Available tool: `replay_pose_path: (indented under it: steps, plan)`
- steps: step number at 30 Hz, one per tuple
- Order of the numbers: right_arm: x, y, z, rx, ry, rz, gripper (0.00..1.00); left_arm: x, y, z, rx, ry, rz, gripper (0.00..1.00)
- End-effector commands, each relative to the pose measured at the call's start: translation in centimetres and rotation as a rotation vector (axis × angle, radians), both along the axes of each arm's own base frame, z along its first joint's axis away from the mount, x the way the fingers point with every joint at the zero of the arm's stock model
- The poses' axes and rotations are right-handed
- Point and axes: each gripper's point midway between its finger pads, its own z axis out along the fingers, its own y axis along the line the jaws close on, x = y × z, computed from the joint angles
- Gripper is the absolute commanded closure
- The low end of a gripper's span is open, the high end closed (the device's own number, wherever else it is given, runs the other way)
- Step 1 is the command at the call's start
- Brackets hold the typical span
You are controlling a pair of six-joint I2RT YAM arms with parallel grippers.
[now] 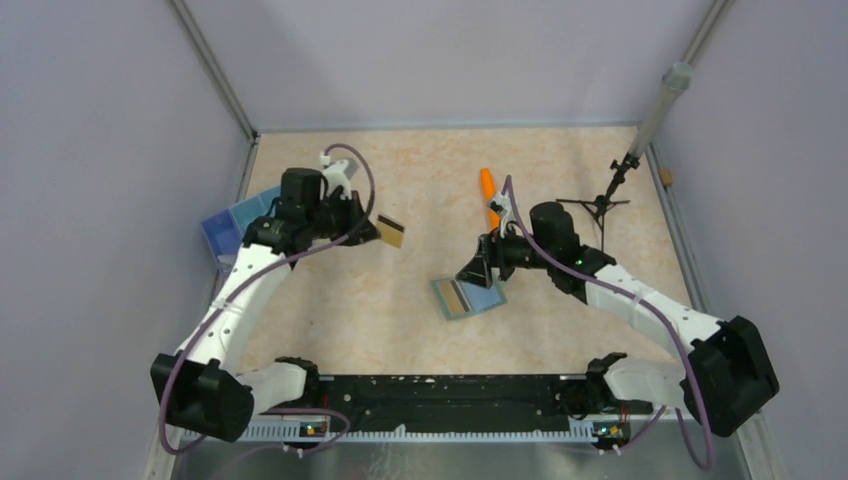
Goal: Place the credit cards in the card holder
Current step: Pick up the credit card from the storage box, then insert the credit card into the card holder.
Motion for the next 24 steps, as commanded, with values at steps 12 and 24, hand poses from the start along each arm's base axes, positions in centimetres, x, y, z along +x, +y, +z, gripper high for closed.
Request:
replay_pose_path:
  steps: [12, 24]
  plan:
    - [-4.3, 0.9, 5.1, 0.14, -0.086, 0.268, 0.28, -13.7, -13.3, 2.4, -0.426, 0.105, -0.922, 1.0]
    - [-7.4, 2.2, 7.2, 0.293, -0.007, 0.484, 0.81, -13.7, -14.0, 2.2, -0.453, 0.098, -0.913, 1.0]
